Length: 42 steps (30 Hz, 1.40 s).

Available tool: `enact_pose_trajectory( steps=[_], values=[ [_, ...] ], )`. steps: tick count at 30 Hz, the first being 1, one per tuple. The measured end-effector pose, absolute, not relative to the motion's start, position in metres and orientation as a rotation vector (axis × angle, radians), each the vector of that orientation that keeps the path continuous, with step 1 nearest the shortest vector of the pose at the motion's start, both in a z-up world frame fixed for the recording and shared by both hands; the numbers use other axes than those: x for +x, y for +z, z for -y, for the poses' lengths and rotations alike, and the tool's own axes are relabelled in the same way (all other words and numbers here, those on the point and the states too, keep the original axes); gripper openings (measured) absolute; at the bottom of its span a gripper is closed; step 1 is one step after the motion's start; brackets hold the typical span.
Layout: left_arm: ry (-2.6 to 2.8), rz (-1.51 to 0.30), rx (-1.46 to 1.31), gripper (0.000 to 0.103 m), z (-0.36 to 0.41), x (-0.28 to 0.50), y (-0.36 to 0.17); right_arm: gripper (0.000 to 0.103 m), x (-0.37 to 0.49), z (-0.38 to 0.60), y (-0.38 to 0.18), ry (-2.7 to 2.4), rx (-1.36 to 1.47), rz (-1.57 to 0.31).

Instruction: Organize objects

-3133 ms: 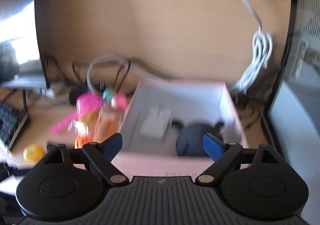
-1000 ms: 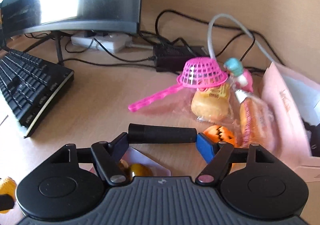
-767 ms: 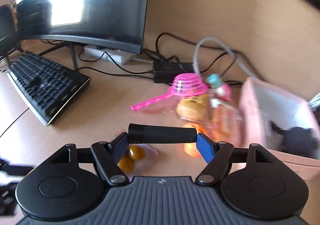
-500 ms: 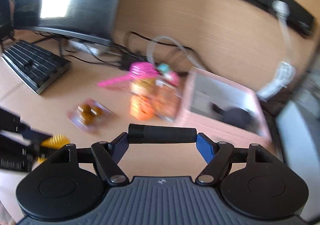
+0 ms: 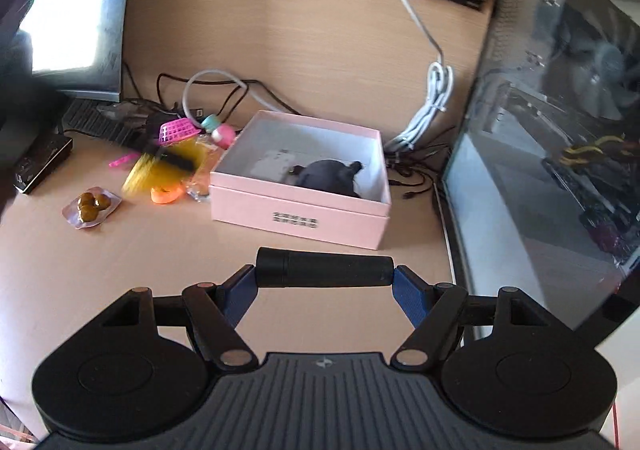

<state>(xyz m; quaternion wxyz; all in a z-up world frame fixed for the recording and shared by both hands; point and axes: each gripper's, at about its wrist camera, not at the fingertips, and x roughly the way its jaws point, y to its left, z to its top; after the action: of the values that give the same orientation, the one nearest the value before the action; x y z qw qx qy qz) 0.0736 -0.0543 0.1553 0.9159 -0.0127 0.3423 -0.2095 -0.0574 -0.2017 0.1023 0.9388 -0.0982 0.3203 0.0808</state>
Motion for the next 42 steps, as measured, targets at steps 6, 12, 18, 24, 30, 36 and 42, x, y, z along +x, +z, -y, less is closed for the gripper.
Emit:
enact_pose_trajectory(
  steps=[6, 12, 18, 24, 30, 36, 42],
  values=[
    [-0.382, -0.642, -0.03, 0.039, 0.105, 0.146, 0.176, 0.074, -0.051, 0.223, 0.102, 0.183, -0.171, -0.66],
    [-0.319, -0.575, -0.067, 0.04, 0.126, 0.195, 0.17, 0.074, -0.047, 0.227, 0.094, 0.233, -0.161, -0.669],
    [-0.275, -0.532, -0.107, 0.04, 0.108, 0.196, 0.165, 0.074, -0.03, 0.221, 0.09, 0.269, -0.141, -0.664],
    [-0.238, -0.571, -0.133, 0.04, 0.059, 0.165, 0.154, 0.074, -0.007, 0.211, 0.088, 0.283, -0.133, -0.665],
    [-0.168, -0.702, -0.15, 0.04, 0.007, 0.107, 0.106, 0.074, 0.023, 0.195, 0.095, 0.289, -0.141, -0.629],
    [-0.136, -0.835, -0.197, 0.04, -0.023, 0.062, 0.068, 0.074, 0.062, 0.173, 0.11, 0.274, -0.115, -0.562],
    [-0.195, -0.864, -0.177, 0.04, -0.029, 0.049, 0.06, 0.086, 0.089, 0.144, 0.111, 0.27, -0.141, -0.548]
  ],
)
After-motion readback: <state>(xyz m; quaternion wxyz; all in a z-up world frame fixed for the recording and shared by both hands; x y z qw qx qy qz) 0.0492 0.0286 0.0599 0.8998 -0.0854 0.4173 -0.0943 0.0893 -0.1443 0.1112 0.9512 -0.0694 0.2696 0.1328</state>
